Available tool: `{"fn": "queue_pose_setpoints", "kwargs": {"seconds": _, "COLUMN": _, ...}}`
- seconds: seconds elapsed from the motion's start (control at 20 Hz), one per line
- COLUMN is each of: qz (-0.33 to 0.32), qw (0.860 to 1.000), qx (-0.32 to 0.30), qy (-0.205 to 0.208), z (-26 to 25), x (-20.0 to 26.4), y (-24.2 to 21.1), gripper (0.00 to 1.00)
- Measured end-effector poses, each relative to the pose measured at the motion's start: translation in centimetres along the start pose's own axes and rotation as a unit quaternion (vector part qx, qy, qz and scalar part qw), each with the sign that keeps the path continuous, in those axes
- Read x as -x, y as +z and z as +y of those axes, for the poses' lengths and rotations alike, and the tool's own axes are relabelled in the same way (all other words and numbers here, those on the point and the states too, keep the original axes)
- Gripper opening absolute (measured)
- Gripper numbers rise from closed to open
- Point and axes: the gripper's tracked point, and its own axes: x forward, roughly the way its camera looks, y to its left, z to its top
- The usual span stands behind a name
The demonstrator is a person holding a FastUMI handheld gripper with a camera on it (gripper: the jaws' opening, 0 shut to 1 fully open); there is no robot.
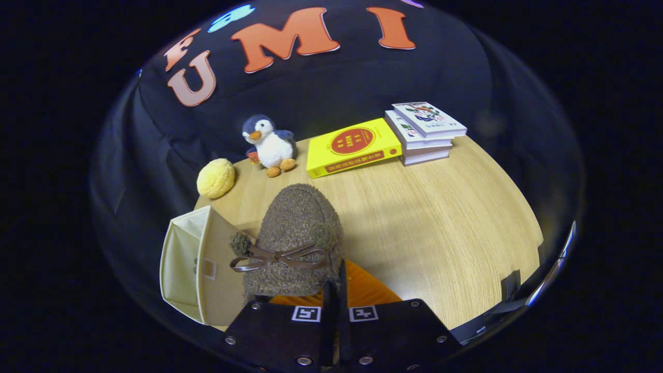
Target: Open the storage box then place both shoes into the box .Put the left shoe in first, then the right shoe, with the right side of both shoes facing outward in a uniform manner.
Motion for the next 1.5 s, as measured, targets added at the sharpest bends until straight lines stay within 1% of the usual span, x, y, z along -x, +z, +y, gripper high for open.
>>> {"fn": "queue_pose_setpoints", "kwargs": {"seconds": 0.25, "qz": 0.002, "qw": 0.999, "qx": 0.029, "qy": 0.042, "z": 8.0, "x": 1.0, "y": 1.6, "gripper": 0.06}}
{"fn": "queue_pose_setpoints", "kwargs": {"seconds": 0.55, "qz": 0.022, "qw": 0.993, "qx": 0.061, "qy": 0.098, "z": 17.8, "x": -0.5, "y": 0.6, "gripper": 0.05}}
{"fn": "queue_pose_setpoints", "kwargs": {"seconds": 0.6, "qz": 0.028, "qw": 0.992, "qx": 0.068, "qy": 0.101, "z": 19.0, "x": -0.9, "y": 0.1, "gripper": 0.05}}
{"fn": "queue_pose_setpoints", "kwargs": {"seconds": 0.75, "qz": 0.051, "qw": 0.990, "qx": 0.086, "qy": 0.097, "z": 21.3, "x": -2.7, "y": -1.7, "gripper": 0.05}}
{"fn": "queue_pose_setpoints", "kwargs": {"seconds": 0.95, "qz": 0.080, "qw": 0.988, "qx": 0.110, "qy": 0.066, "z": 21.3, "x": -4.3, "y": -4.2, "gripper": 0.09}}
{"fn": "queue_pose_setpoints", "kwargs": {"seconds": 1.0, "qz": 0.090, "qw": 0.987, "qx": 0.115, "qy": 0.064, "z": 21.2, "x": -4.4, "y": -4.8, "gripper": 0.12}}
{"fn": "queue_pose_setpoints", "kwargs": {"seconds": 1.05, "qz": 0.101, "qw": 0.985, "qx": 0.122, "qy": 0.068, "z": 21.2, "x": -4.1, "y": -5.4, "gripper": 0.18}}
{"fn": "queue_pose_setpoints", "kwargs": {"seconds": 1.1, "qz": 0.111, "qw": 0.983, "qx": 0.121, "qy": 0.080, "z": 21.5, "x": -3.7, "y": -5.8, "gripper": 0.21}}
{"fn": "queue_pose_setpoints", "kwargs": {"seconds": 1.15, "qz": 0.116, "qw": 0.982, "qx": 0.118, "qy": 0.090, "z": 21.7, "x": -3.0, "y": -6.0, "gripper": 0.29}}
{"fn": "queue_pose_setpoints", "kwargs": {"seconds": 1.2, "qz": 0.110, "qw": 0.982, "qx": 0.114, "qy": 0.101, "z": 21.7, "x": -2.3, "y": -5.5, "gripper": 0.31}}
{"fn": "queue_pose_setpoints", "kwargs": {"seconds": 1.25, "qz": 0.104, "qw": 0.982, "qx": 0.109, "qy": 0.113, "z": 21.6, "x": -1.6, "y": -4.9, "gripper": 0.37}}
{"fn": "queue_pose_setpoints", "kwargs": {"seconds": 1.35, "qz": 0.092, "qw": 0.980, "qx": 0.102, "qy": 0.143, "z": 21.3, "x": 0.0, "y": -3.9, "gripper": 0.44}}
{"fn": "queue_pose_setpoints", "kwargs": {"seconds": 1.4, "qz": 0.079, "qw": 0.980, "qx": 0.101, "qy": 0.154, "z": 20.9, "x": 0.8, "y": -2.9, "gripper": 0.46}}
{"fn": "queue_pose_setpoints", "kwargs": {"seconds": 1.45, "qz": 0.062, "qw": 0.980, "qx": 0.103, "qy": 0.161, "z": 20.2, "x": 1.6, "y": -1.9, "gripper": 0.52}}
{"fn": "queue_pose_setpoints", "kwargs": {"seconds": 1.5, "qz": 0.043, "qw": 0.980, "qx": 0.105, "qy": 0.164, "z": 19.3, "x": 2.3, "y": -0.8, "gripper": 0.55}}
